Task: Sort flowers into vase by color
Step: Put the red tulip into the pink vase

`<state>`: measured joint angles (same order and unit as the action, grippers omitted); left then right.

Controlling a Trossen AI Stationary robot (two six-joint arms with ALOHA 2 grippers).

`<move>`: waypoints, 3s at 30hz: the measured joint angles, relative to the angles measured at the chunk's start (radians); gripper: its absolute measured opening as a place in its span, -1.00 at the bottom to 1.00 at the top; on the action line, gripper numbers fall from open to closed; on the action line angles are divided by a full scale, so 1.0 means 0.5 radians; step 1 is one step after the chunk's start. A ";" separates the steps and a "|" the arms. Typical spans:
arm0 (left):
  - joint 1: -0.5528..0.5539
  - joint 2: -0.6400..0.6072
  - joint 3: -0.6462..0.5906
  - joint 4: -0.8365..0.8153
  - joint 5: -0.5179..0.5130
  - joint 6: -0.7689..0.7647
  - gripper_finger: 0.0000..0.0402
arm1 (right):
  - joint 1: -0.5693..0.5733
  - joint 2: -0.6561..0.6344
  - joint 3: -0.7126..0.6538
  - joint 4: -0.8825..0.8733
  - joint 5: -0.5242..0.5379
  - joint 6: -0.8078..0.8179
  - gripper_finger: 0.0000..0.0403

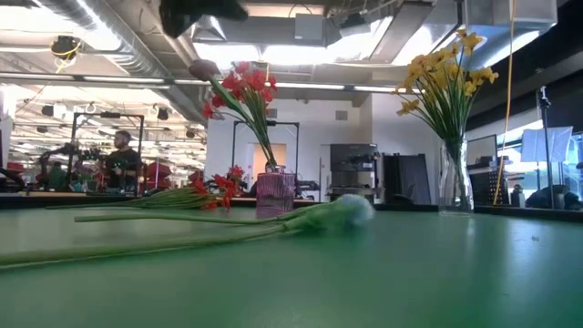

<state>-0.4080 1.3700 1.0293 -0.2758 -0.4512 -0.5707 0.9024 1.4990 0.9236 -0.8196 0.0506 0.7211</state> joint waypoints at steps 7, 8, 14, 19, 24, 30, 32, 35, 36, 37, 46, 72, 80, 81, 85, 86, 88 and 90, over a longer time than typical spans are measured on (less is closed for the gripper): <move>0.028 0.063 0.002 0.287 0.158 0.196 -0.42 | -0.120 -0.001 0.127 -0.068 0.329 -0.139 -0.94; 0.039 0.082 0.002 0.330 0.191 0.220 -0.42 | -0.157 -0.001 0.140 -0.084 0.357 -0.159 -0.95; 0.121 0.176 0.002 0.427 0.353 0.269 -0.42 | -0.413 -0.001 0.156 -0.094 0.386 -0.364 -0.92; 0.186 0.219 0.003 0.468 0.457 0.271 -0.42 | -0.569 -0.002 0.157 -0.091 0.386 -0.476 -0.93; 0.228 0.248 0.004 0.533 0.530 0.323 -0.41 | -0.668 -0.002 0.157 -0.067 0.382 -0.568 -0.92; 0.229 0.317 0.004 0.610 0.585 0.484 -0.27 | -0.725 -0.004 0.158 0.031 0.375 -0.667 -0.91; 0.253 0.337 0.004 0.636 0.584 0.486 -0.20 | -0.725 -0.004 0.159 0.047 0.377 -0.676 -0.91; 0.287 0.376 0.004 0.653 0.573 0.486 -0.11 | -0.725 -0.004 0.159 0.072 0.402 -0.710 -0.91; 0.297 0.388 0.004 0.657 0.576 0.486 -0.09 | -0.725 -0.004 0.159 0.082 0.412 -0.721 -0.91; 0.304 0.396 0.004 0.668 0.578 0.486 -0.08 | -0.725 -0.004 0.159 0.092 0.425 -0.727 -0.91; 0.342 0.419 0.004 0.662 0.641 0.466 -0.06 | -0.724 -0.004 0.282 0.115 0.689 -0.889 -0.91; 0.344 0.456 0.001 0.555 0.625 0.323 -0.06 | -0.719 0.056 0.535 -0.004 0.648 -0.994 -0.91; 0.347 0.456 0.001 0.604 0.795 0.264 -0.06 | -0.719 0.078 0.534 -0.049 0.647 -0.977 -0.91; 0.343 0.456 0.001 0.603 0.831 0.254 -0.06 | -0.719 0.078 0.534 -0.049 0.648 -0.977 -0.91; 0.323 0.456 0.001 0.599 0.929 0.204 -0.06 | -0.719 0.078 0.534 -0.056 0.667 -0.979 -0.91; 0.322 0.456 0.001 0.591 0.940 0.193 -0.06 | -0.719 0.078 0.534 -0.056 0.666 -0.980 -0.91; 0.313 0.456 0.001 0.562 0.939 0.163 -0.06 | -0.719 0.078 0.534 -0.055 0.667 -0.980 -0.91; 0.314 0.456 0.001 0.541 0.939 0.156 -0.06 | -0.719 0.078 0.534 -0.055 0.667 -0.980 -0.91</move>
<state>-0.2512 1.5978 1.0298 -0.0054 0.0182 -0.4929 0.5430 1.5379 1.1908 -0.8471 0.3843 0.2314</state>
